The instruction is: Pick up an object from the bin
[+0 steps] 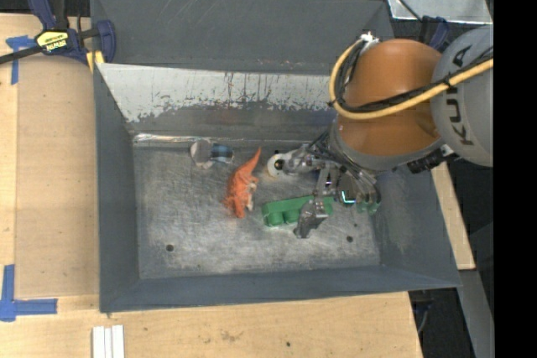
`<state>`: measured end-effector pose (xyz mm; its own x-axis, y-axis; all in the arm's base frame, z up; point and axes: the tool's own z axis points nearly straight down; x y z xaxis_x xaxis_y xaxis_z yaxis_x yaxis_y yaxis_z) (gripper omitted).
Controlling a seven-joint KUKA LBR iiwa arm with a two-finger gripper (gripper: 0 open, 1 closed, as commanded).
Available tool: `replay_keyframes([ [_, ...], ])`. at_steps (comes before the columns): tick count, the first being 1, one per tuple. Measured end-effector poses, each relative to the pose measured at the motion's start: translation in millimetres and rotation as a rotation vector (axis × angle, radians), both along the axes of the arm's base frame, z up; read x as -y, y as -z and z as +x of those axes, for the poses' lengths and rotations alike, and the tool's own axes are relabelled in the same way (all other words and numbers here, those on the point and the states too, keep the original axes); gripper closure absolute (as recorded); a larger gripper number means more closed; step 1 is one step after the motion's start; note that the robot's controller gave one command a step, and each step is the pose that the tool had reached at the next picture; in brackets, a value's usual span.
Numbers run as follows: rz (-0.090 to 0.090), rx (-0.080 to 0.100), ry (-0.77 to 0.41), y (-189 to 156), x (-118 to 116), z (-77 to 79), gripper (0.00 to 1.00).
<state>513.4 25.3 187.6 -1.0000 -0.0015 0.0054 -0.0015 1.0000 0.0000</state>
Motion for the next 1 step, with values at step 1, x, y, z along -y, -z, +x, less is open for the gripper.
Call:
replay_keyframes([
  [1,0.000,0.008,0.001,-3.9,0.0,1.8,0.00],
])
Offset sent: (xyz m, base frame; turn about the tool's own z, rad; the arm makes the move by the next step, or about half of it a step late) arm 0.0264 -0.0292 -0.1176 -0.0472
